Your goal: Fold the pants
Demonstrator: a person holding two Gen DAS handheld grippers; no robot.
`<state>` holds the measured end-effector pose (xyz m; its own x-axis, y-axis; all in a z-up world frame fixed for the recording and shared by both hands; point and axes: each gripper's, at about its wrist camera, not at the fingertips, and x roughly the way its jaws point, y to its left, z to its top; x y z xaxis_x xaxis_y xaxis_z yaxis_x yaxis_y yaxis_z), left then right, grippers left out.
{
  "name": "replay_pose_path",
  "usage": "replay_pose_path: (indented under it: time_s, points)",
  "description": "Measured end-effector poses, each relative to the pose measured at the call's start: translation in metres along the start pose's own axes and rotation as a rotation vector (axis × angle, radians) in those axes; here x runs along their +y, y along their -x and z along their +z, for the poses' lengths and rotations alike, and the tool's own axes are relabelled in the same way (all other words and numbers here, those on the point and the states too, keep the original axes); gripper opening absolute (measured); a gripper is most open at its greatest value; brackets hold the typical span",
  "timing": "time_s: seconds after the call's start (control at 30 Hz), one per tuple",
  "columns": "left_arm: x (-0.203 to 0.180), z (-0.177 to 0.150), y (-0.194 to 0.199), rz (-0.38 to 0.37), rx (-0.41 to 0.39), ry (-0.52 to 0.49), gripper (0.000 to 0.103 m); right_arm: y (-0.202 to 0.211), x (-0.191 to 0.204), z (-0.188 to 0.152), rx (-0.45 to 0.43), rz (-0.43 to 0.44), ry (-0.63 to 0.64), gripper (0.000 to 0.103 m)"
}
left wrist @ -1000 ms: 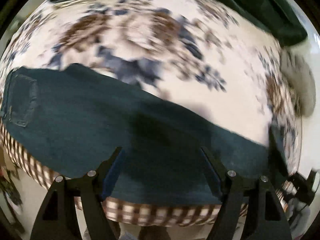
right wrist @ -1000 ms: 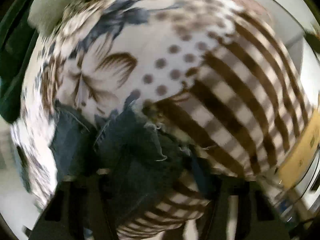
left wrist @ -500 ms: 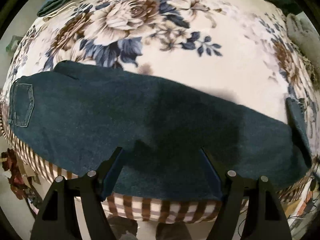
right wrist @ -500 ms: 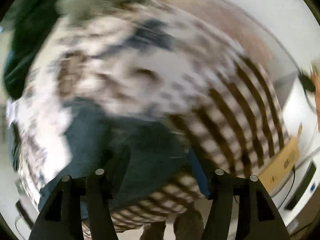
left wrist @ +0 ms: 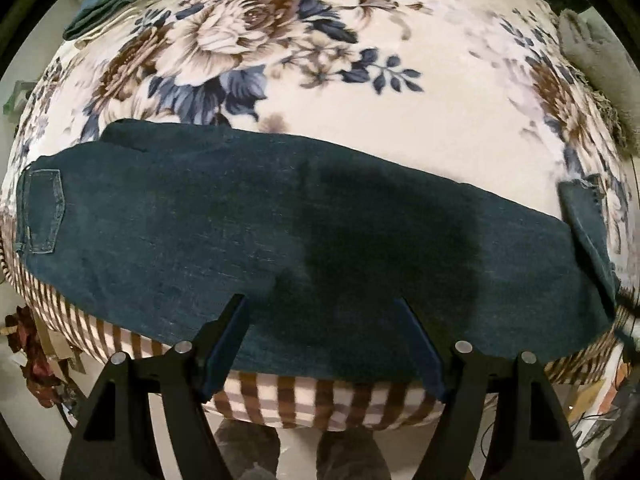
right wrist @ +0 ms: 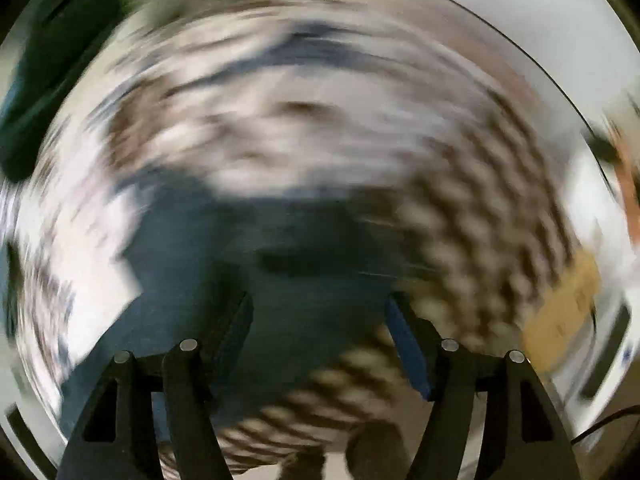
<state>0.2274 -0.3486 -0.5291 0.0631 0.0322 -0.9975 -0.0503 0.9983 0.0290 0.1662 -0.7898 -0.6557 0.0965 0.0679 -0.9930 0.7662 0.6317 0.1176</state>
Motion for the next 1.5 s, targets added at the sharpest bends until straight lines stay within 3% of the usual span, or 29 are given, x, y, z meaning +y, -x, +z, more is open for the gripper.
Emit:
replay_pose_path:
  time_s: [0.07, 0.17, 0.23, 0.33, 0.43, 0.47, 0.5, 0.53, 0.63, 0.7, 0.8, 0.83, 0.87, 0.93, 0.97, 1.0, 1.17, 1.23, 1.27, 1.4, 1.5]
  points:
    - [-0.004, -0.001, -0.003, -0.015, 0.011, 0.006, 0.073, -0.008, -0.052, 0.004, 0.058, 0.051, -0.144, 0.071]
    - [-0.006, -0.007, -0.01, -0.029, 0.036, 0.02, 0.073, 0.004, -0.072, 0.008, 0.04, 0.127, -0.188, 0.071]
    - [-0.009, -0.011, -0.013, -0.03, 0.04, 0.018, 0.073, 0.015, -0.051, 0.007, 0.014, 0.139, -0.084, 0.071]
    - [-0.018, -0.017, -0.015, -0.03, 0.045, 0.0, 0.073, 0.018, 0.021, -0.002, -0.01, 0.135, 0.157, 0.071]
    - [-0.022, -0.017, -0.014, -0.027, 0.04, -0.02, 0.073, 0.008, 0.1, -0.025, -0.073, 0.013, 0.455, 0.071]
    - [-0.024, -0.017, -0.012, -0.026, 0.034, -0.027, 0.073, -0.002, 0.125, -0.034, -0.094, -0.08, 0.567, 0.071]
    - [-0.028, -0.016, -0.01, -0.024, 0.031, -0.032, 0.073, -0.01, 0.137, -0.041, -0.113, -0.162, 0.62, 0.071]
    - [-0.03, -0.016, -0.01, -0.024, 0.028, -0.034, 0.073, -0.015, 0.152, -0.048, -0.125, -0.191, 0.633, 0.071]
    - [-0.03, -0.01, -0.008, -0.03, 0.023, -0.027, 0.073, -0.028, 0.128, -0.026, -0.129, -0.225, 0.463, 0.071]
    - [-0.025, -0.003, -0.003, -0.039, 0.018, -0.015, 0.073, -0.033, 0.077, 0.0, -0.075, -0.151, 0.208, 0.071]
    - [-0.017, 0.003, 0.001, -0.046, 0.014, -0.003, 0.073, -0.04, 0.008, 0.015, 0.005, 0.02, -0.037, 0.071]
    - [-0.012, 0.005, 0.001, -0.05, 0.016, 0.001, 0.073, -0.044, -0.004, 0.018, 0.014, 0.035, -0.078, 0.068]
    - [-0.01, 0.005, -0.001, -0.051, 0.021, 0.008, 0.073, -0.045, -0.018, 0.021, 0.011, 0.02, -0.123, 0.056]
    - [-0.003, 0.007, 0.0, -0.055, 0.032, 0.022, 0.073, -0.044, -0.036, 0.026, -0.004, 0.085, -0.179, 0.053]
    - [-0.001, 0.007, -0.002, -0.058, 0.036, 0.027, 0.073, -0.043, -0.045, 0.03, -0.009, 0.145, -0.211, 0.045]
    - [0.0, 0.005, -0.005, -0.06, 0.042, 0.031, 0.073, -0.043, -0.049, 0.03, -0.01, 0.179, -0.223, 0.041]
    - [0.007, 0.003, -0.007, -0.058, 0.048, 0.03, 0.073, -0.034, -0.046, 0.027, -0.052, 0.292, -0.221, 0.04]
    - [0.011, 0.003, -0.008, -0.058, 0.05, 0.033, 0.073, -0.023, -0.028, 0.016, -0.085, 0.288, -0.196, 0.013]
    - [0.013, 0.003, -0.009, -0.057, 0.05, 0.034, 0.073, -0.022, -0.023, 0.018, -0.106, 0.238, -0.178, 0.002]
    - [0.026, 0.0, -0.006, -0.056, 0.038, 0.032, 0.073, -0.01, -0.012, 0.01, -0.1, 0.201, -0.173, 0.002]
    - [0.044, -0.008, 0.002, -0.055, -0.002, 0.045, 0.073, 0.001, -0.01, -0.003, -0.012, 0.22, -0.121, 0.006]
